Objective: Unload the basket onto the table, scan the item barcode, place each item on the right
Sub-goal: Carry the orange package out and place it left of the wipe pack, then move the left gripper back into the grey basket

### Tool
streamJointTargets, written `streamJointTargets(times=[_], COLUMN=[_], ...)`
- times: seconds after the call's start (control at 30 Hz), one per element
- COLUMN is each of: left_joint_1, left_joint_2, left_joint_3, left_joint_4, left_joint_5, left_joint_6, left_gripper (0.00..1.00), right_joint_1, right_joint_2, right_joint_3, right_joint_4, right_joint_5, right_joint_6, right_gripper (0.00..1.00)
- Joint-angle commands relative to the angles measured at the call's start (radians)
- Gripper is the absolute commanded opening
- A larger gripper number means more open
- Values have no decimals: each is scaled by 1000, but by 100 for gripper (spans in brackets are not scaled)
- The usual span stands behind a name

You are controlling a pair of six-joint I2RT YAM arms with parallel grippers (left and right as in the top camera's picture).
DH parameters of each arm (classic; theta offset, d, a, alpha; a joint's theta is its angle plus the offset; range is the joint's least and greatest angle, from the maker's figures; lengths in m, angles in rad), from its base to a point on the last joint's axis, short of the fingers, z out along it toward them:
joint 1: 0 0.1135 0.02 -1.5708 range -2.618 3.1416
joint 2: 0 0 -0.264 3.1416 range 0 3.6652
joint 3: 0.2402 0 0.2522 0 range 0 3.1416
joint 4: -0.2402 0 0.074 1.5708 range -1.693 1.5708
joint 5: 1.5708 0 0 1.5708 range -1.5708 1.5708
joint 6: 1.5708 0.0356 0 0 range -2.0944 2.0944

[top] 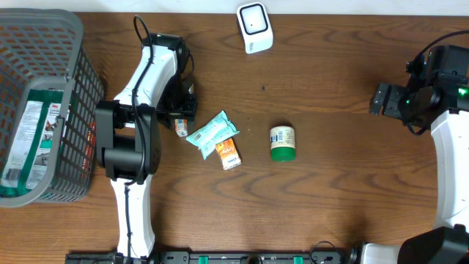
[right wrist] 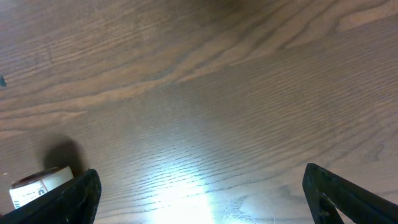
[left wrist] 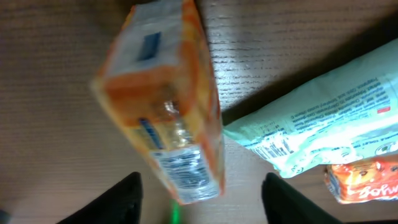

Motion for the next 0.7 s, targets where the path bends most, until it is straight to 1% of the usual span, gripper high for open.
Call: streamJointTargets(times=[0.0, 0.13, 0.2, 0.23, 0.27, 0.37, 0.47, 0.57, 0.63, 0.67], left_joint_1=[1, 2, 2, 2, 2, 4, 31, 112, 180, 237], left_joint_2=[-2, -14, -36, -61, -71, -148, -263, -402, -468, -506], left_joint_3=[-1, 51, 126, 193, 215, 338, 428, 446, 446, 446], left_joint_4=[2, -21, -56, -85, -93, -127, -119, -57, -23, -1], left_joint_5=[-13, -14, -35, -43, -46, -98, -201, -301, -306, -307], left_joint_6=[3, 3, -2, -2, -2, -5, -24, -87, -118, -126], left_gripper=[67, 71, 71, 71, 71, 71, 72, 72, 72, 74], right_joint_1=[0, 0, 0, 0, 0, 0, 0, 0, 0, 0], right_joint_2=[1, 1, 1, 1, 1, 1, 1, 1, 1, 1], right_joint_3=[7, 7, 7, 7, 7, 7, 7, 7, 7, 7], right_joint_4=[-2, -2, -2, -2, -2, -2, -2, -2, -2, -2], right_joint_5=[10, 10, 10, 10, 10, 10, 10, 10, 10, 10], right_joint_6=[-9, -9, -9, -9, -9, -9, -9, -9, -9, -9], right_gripper=[99, 99, 99, 99, 99, 99, 99, 99, 99, 99])
